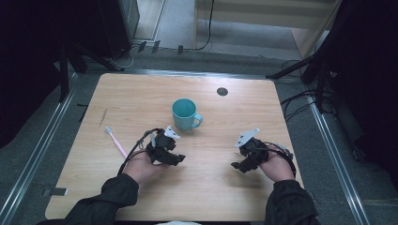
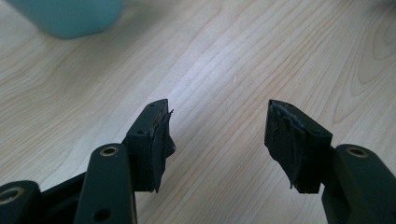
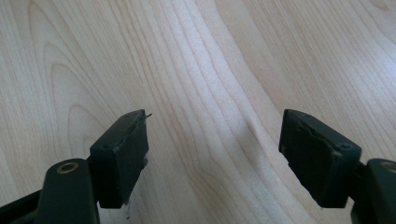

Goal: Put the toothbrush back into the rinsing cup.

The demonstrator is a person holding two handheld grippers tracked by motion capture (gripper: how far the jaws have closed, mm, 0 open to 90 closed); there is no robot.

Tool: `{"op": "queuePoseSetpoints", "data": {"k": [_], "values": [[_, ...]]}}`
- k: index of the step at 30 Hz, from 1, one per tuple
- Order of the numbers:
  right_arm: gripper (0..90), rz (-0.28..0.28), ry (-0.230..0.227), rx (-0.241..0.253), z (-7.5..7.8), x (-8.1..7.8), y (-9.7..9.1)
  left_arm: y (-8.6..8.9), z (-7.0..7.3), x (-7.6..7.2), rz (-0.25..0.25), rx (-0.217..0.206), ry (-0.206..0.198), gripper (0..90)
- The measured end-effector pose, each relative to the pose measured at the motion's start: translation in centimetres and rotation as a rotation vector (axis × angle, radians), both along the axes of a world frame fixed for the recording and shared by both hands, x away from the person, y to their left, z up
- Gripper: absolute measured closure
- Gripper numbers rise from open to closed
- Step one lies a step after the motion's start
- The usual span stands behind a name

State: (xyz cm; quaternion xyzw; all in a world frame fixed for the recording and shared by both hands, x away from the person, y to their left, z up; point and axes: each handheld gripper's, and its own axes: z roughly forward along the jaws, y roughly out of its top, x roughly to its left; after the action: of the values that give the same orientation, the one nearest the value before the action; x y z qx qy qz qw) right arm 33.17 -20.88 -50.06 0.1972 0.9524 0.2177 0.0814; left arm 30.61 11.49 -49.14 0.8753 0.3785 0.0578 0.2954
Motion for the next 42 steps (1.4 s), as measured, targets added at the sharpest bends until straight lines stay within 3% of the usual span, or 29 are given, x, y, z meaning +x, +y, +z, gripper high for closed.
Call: {"op": "queuePoseSetpoints", "data": {"k": [4,17,20,26,30,42], "values": [[23.9,-0.001,0.001,-0.008,0.0,0.0,0.0,1.0,0.5,0.3,0.04,-0.015,0.001,42.2],[23.9,0.0,0.003,-0.003,0.0,0.1,0.2,2.4,0.9,0.5,0.062,0.004,-0.013,40.4],[23.9,0.0,0.002,-0.004,-0.1,0.1,0.2,2.8,1.0,0.7,0.061,-0.001,0.014,39.5],[23.9,0.0,0.004,-0.007,-0.1,0.1,0.2,2.9,0.8,0.9,0.071,-0.003,0.028,37.7],[23.9,0.001,0.009,-0.008,-0.1,0.1,0.3,3.0,0.6,1.2,0.076,-0.008,0.068,37.1],[23.5,-0.003,0.004,0.0,-0.1,0.1,0.2,3.8,0.5,1.4,0.1,-0.012,0.097,41.2]]}}
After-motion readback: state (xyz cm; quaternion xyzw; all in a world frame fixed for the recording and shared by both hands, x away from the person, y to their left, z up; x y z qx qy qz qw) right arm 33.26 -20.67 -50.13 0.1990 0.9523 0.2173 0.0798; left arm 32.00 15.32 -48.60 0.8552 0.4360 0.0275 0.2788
